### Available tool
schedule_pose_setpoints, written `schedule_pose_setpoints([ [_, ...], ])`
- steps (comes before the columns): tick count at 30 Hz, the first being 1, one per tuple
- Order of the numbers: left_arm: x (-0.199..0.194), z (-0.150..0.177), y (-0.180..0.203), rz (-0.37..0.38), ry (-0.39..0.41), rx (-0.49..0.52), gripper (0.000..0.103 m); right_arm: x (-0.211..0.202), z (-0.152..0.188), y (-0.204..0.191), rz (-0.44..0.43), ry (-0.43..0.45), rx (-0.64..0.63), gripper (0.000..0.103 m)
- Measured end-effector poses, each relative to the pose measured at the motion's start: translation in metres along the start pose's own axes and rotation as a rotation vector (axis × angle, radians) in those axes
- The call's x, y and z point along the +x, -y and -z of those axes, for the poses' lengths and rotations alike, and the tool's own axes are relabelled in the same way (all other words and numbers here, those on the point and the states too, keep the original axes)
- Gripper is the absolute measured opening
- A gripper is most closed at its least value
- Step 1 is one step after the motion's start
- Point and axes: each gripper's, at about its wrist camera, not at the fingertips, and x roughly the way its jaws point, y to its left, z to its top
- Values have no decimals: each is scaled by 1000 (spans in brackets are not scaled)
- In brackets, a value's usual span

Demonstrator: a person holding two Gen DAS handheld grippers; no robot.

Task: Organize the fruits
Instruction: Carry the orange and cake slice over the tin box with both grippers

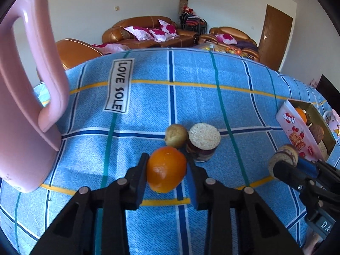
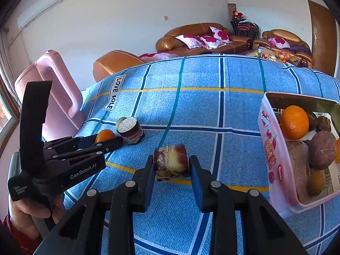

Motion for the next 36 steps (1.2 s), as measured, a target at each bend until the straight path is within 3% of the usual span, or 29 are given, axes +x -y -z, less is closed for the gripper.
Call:
schedule_pose_setpoints([
  [8, -38, 5, -10, -99, 221, -125, 35, -21, -1, -7, 52, 134, -58, 34],
  [13, -50, 10, 10, -163, 291, -78, 35, -45, 0, -23, 185, 307, -184, 34],
  [16, -51, 10, 22, -177, 297, -51, 35, -51, 2, -32, 244, 367, -245, 34],
  [36, -63, 23, 61, -202, 317, -10, 35, -62, 10, -22, 270, 368, -229, 34],
])
